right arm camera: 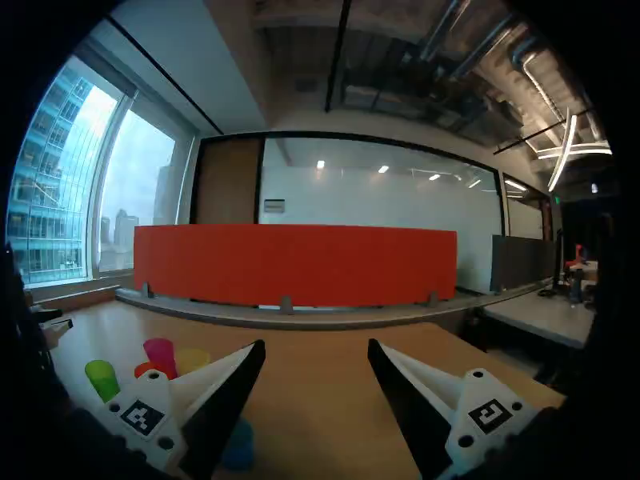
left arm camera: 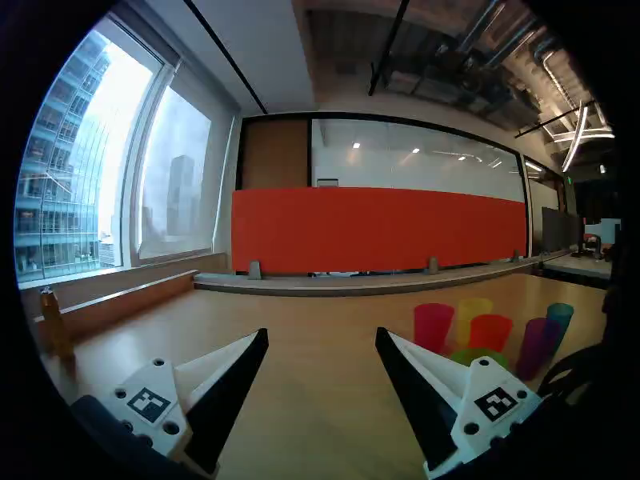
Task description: Pour water
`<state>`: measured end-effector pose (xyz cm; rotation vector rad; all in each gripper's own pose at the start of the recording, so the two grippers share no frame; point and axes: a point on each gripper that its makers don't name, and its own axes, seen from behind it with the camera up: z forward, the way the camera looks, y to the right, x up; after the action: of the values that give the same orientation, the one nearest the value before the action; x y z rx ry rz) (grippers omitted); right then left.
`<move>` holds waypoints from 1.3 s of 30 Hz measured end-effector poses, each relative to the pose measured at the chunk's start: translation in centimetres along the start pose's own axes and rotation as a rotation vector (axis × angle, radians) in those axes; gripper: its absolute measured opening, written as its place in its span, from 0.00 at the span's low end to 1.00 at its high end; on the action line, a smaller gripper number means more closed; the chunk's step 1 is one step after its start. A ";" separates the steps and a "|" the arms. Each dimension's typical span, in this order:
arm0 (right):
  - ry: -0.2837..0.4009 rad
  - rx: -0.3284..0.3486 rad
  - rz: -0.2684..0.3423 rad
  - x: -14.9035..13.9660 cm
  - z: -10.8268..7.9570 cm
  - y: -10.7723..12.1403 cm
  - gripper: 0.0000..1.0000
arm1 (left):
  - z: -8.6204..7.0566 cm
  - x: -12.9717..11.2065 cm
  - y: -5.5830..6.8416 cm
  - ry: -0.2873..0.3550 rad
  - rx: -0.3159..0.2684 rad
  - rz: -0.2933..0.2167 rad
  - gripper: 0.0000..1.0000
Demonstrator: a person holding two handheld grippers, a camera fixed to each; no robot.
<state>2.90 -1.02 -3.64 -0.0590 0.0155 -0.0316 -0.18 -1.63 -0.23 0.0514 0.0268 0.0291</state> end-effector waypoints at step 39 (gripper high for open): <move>0.072 0.038 0.005 -2.3 1.3 0.3 0.99 | 0.0 -0.2 0.0 -0.003 -0.001 0.004 1.00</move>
<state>0.67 -0.61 -2.30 -0.0202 0.0866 -0.0292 -0.35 -1.59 -0.20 0.0503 0.0241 0.0335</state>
